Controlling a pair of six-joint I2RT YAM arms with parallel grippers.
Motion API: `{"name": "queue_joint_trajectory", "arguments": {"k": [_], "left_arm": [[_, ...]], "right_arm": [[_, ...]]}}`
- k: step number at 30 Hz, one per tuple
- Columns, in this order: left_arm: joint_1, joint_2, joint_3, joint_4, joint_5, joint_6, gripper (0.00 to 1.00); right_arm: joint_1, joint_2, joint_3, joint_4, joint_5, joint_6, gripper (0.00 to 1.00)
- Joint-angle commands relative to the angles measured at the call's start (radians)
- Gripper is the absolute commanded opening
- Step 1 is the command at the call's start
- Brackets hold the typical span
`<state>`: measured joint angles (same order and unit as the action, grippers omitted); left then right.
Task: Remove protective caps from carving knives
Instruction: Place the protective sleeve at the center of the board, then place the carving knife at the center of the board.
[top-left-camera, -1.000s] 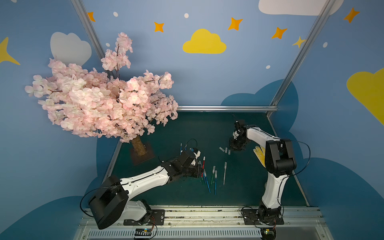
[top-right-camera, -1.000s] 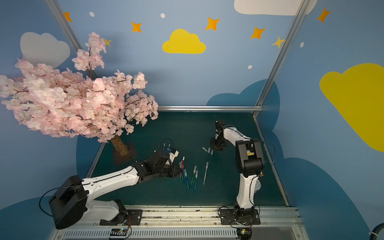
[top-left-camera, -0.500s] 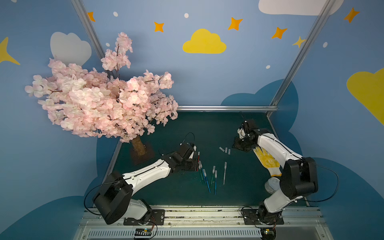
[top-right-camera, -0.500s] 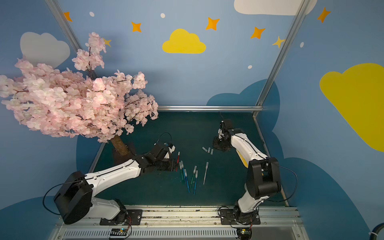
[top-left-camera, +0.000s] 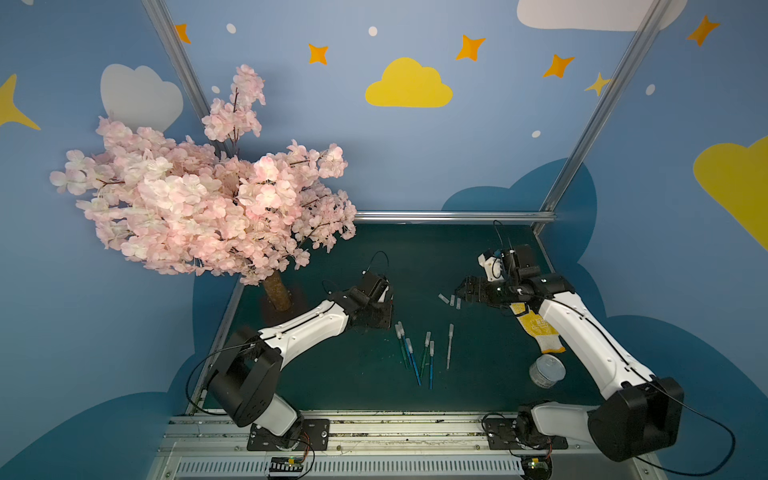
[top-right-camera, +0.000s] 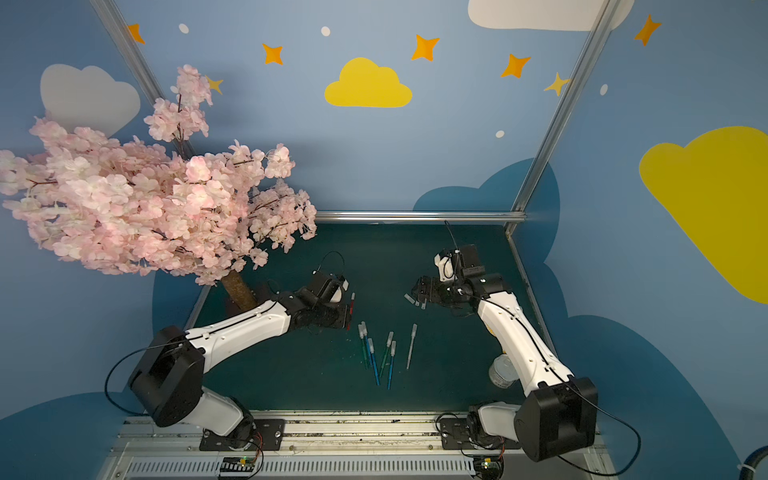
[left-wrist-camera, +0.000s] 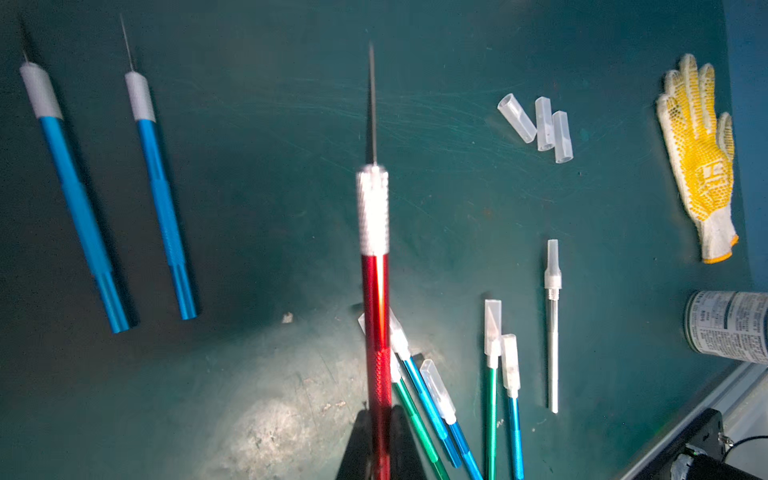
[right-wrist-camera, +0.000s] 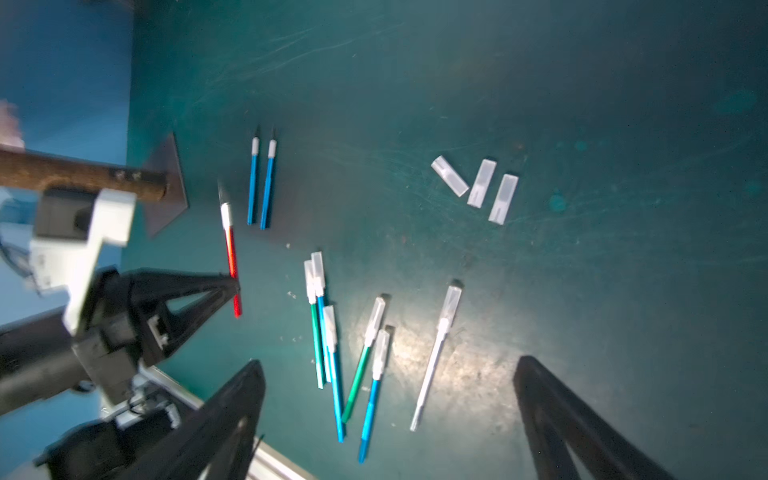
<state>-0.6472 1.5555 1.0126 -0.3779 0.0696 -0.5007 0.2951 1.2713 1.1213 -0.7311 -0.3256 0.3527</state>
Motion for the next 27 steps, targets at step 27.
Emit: {"name": "queue_joint_trajectory", "arguments": {"k": [27], "left_arm": [[0.067, 0.339, 0.314, -0.228, -0.196, 0.067, 0.07]], "right_arm": [[0.061, -0.368, -0.146, 0.016, -0.052, 0.042, 0.98]]}}
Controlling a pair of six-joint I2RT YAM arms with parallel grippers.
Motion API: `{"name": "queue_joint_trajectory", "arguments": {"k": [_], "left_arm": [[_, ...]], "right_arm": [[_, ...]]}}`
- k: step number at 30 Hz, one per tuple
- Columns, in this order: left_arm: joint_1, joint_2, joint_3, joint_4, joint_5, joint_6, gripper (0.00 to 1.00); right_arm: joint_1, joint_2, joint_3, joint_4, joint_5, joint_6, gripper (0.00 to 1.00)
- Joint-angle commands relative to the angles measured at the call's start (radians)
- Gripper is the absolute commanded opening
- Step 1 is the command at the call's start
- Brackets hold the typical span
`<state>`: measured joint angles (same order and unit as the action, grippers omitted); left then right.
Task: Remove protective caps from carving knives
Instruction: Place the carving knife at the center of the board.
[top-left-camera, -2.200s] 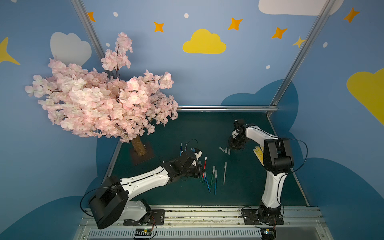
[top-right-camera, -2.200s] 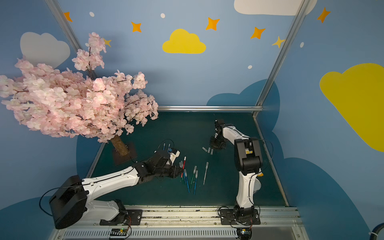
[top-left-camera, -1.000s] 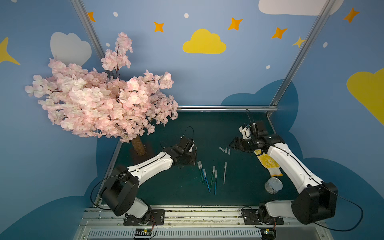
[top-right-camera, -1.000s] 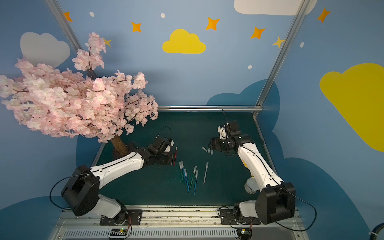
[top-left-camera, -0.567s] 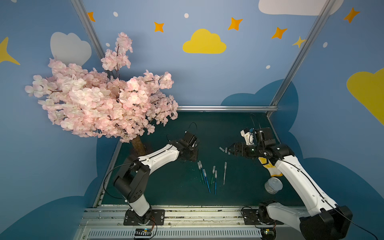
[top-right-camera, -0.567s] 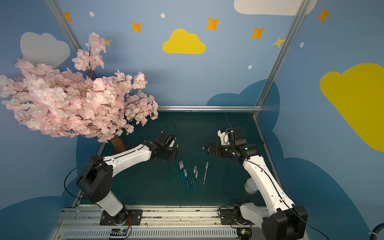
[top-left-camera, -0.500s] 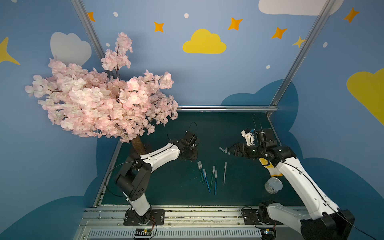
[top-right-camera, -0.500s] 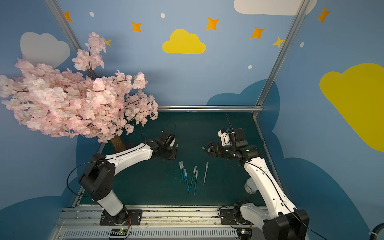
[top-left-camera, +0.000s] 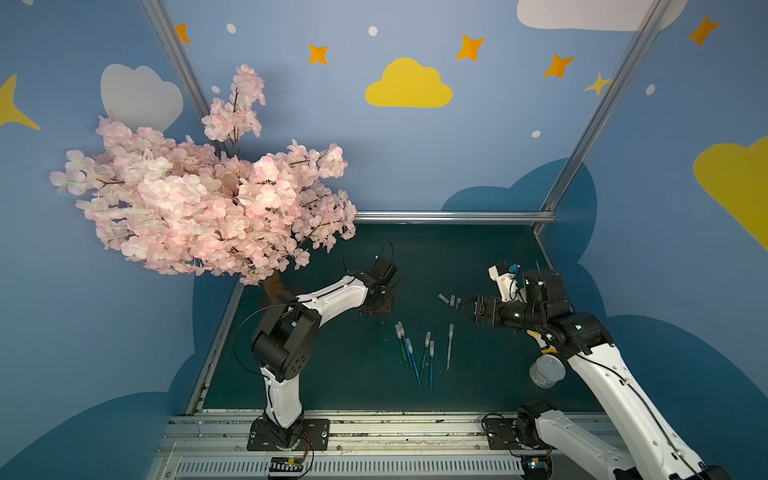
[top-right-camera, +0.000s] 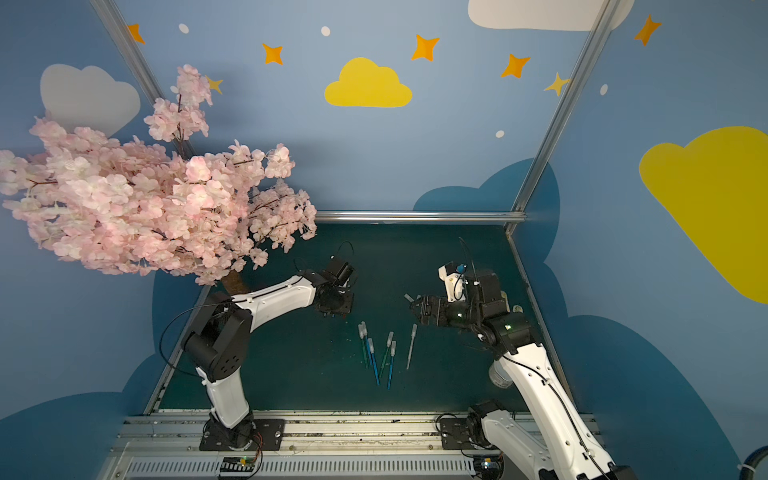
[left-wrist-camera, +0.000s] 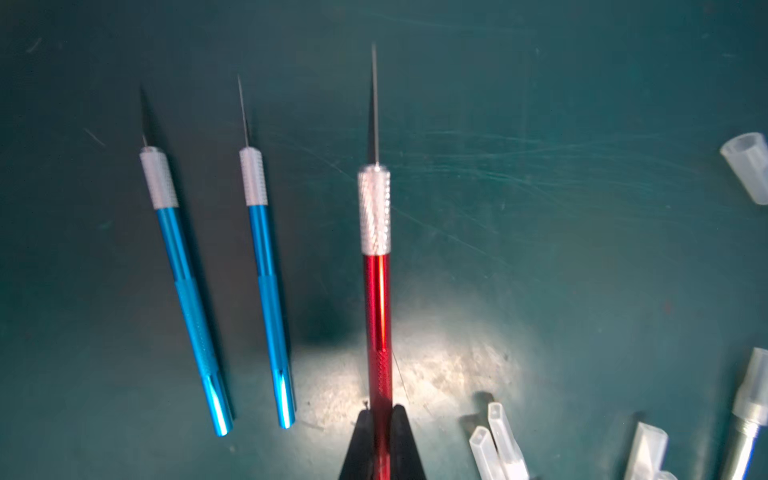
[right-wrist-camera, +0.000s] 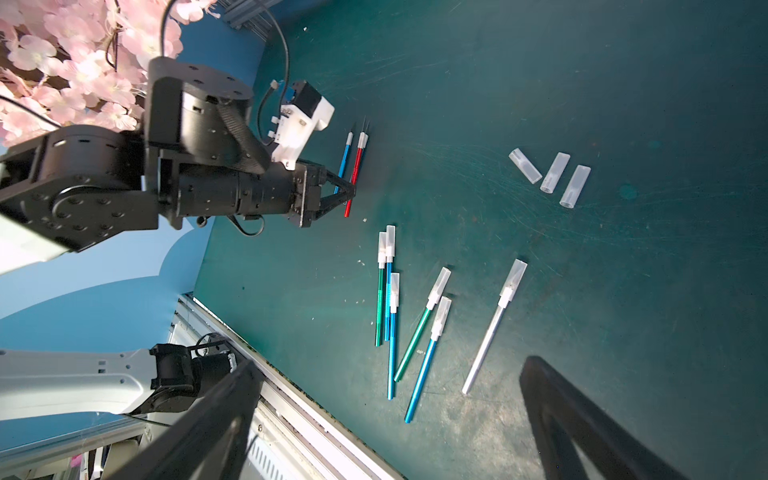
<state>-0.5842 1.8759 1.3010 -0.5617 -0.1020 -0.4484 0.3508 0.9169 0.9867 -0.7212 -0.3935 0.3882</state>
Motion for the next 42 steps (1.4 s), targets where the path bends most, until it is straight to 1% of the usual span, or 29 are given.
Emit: {"name": "queue_joint_trajectory", "arguments": {"k": [1, 10, 17, 22, 29, 36, 39, 42], "left_arm": [[0.006, 0.026, 0.034, -0.05, -0.03, 0.015, 0.07], [0.009, 0.08, 0.078, -0.078, -0.048, 0.011, 0.08], [0.012, 0.118, 0.113, -0.101, -0.06, 0.006, 0.1], [0.012, 0.142, 0.134, -0.113, -0.062, 0.004, 0.12], [0.014, 0.163, 0.151, -0.126, -0.066, 0.005, 0.16], [0.014, 0.153, 0.156, -0.129, -0.056, 0.001, 0.2], [0.014, 0.129, 0.149, -0.122, -0.039, -0.005, 0.22], [0.007, 0.095, 0.136, -0.119, -0.019, -0.016, 0.25]], "right_arm": [[0.007, -0.015, -0.012, 0.005, 0.015, 0.01, 0.98], [0.011, -0.016, -0.025, -0.009, 0.004, 0.033, 0.98], [0.011, -0.039, -0.026, -0.018, 0.046, 0.024, 0.98], [0.01, -0.066, -0.042, 0.009, 0.046, 0.021, 0.98], [0.007, -0.088, -0.049, 0.013, 0.077, 0.011, 0.98], [0.007, -0.099, -0.058, 0.017, 0.069, 0.009, 0.98], [0.007, -0.107, -0.059, 0.012, 0.114, 0.024, 0.98], [0.007, -0.101, -0.059, 0.001, 0.133, 0.016, 0.98]]}}
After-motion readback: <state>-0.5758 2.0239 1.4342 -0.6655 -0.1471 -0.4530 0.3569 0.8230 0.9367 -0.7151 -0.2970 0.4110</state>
